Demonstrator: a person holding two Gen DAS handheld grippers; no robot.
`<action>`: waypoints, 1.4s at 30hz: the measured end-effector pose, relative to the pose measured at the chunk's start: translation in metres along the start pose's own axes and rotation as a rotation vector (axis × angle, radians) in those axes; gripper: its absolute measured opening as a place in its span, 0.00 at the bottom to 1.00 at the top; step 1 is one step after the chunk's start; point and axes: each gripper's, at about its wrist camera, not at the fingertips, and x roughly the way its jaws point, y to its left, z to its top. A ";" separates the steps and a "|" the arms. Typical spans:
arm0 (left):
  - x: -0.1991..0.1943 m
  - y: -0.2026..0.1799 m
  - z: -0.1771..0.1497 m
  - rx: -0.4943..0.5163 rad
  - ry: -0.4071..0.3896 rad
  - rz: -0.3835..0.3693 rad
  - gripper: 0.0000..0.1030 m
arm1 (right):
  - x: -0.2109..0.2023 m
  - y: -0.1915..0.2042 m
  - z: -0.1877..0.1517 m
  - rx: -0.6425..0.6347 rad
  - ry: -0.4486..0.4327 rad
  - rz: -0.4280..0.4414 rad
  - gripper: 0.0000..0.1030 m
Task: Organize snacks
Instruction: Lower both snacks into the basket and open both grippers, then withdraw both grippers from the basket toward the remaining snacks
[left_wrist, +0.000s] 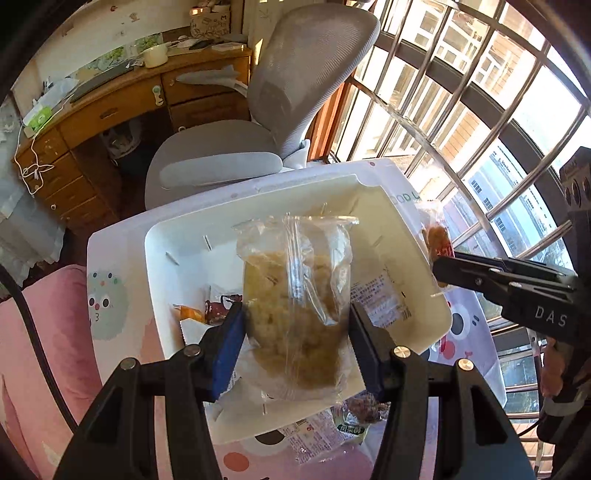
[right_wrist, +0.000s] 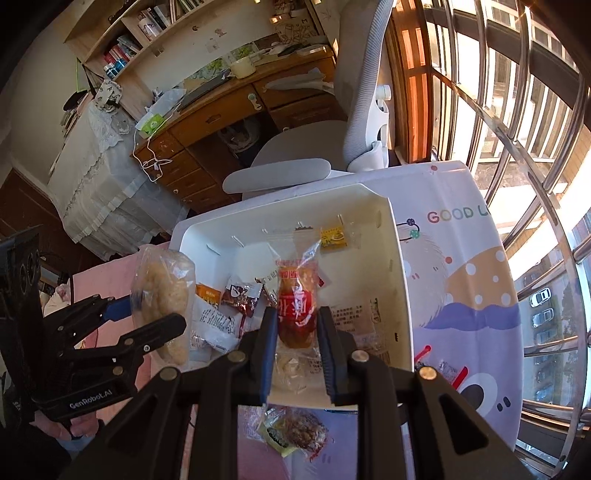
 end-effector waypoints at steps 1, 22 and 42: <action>0.001 0.001 0.001 -0.008 0.006 -0.006 0.60 | 0.002 0.000 0.000 0.007 0.009 0.002 0.24; -0.048 -0.031 -0.046 -0.090 0.010 0.054 0.73 | -0.040 -0.019 -0.026 0.091 0.050 0.082 0.45; -0.089 -0.038 -0.168 -0.363 0.012 0.166 0.77 | -0.051 -0.031 -0.112 0.031 0.213 0.120 0.62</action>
